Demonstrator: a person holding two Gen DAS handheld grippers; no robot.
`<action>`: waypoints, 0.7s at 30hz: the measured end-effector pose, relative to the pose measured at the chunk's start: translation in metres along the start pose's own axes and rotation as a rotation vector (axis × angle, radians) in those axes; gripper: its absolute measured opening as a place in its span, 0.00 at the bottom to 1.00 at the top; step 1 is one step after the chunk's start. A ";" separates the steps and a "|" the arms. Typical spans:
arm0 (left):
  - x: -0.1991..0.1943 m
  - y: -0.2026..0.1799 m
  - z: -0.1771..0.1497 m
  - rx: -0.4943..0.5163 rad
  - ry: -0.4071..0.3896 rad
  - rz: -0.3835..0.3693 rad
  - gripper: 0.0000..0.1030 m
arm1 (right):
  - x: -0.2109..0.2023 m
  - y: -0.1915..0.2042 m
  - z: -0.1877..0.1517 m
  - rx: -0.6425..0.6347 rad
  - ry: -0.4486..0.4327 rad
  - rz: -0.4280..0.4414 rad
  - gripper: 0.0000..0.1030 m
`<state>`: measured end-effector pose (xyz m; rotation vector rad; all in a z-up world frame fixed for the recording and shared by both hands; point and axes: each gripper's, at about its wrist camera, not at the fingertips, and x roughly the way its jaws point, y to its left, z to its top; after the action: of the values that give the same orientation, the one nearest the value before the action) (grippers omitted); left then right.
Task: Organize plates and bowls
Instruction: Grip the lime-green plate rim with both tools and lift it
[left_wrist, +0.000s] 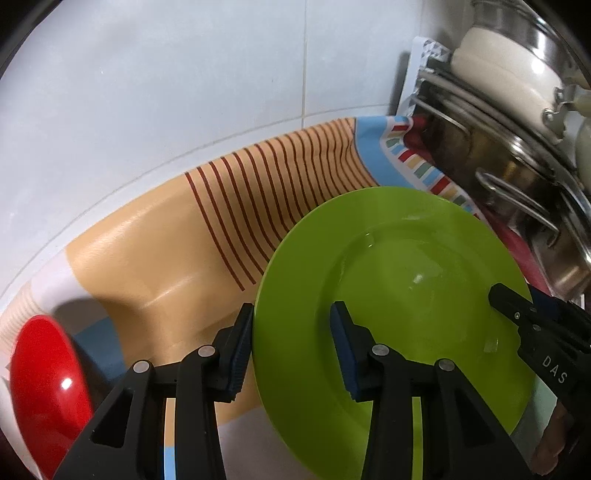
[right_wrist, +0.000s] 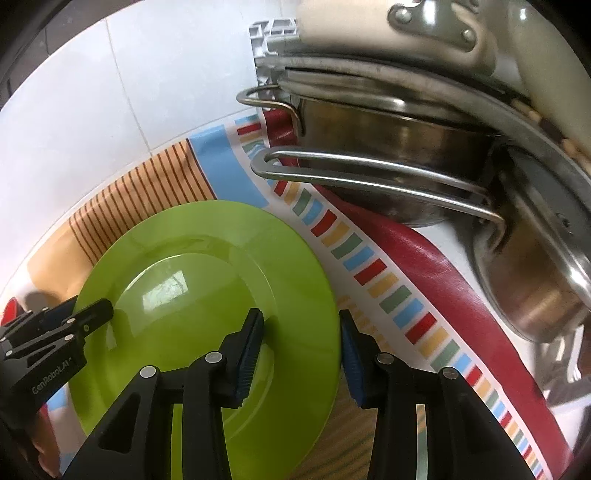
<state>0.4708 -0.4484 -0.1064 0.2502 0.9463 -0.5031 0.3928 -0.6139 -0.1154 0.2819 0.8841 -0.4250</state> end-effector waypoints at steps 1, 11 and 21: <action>-0.005 0.000 -0.001 0.001 -0.006 0.000 0.40 | -0.005 0.000 -0.001 0.000 -0.005 0.001 0.40; -0.071 0.007 -0.024 -0.022 -0.063 0.010 0.40 | -0.071 0.008 -0.023 -0.011 -0.061 0.008 0.40; -0.132 0.038 -0.068 -0.111 -0.094 0.042 0.39 | -0.136 0.042 -0.060 -0.070 -0.103 0.033 0.40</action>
<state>0.3782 -0.3471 -0.0367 0.1442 0.8723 -0.4188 0.2957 -0.5193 -0.0407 0.2079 0.7908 -0.3736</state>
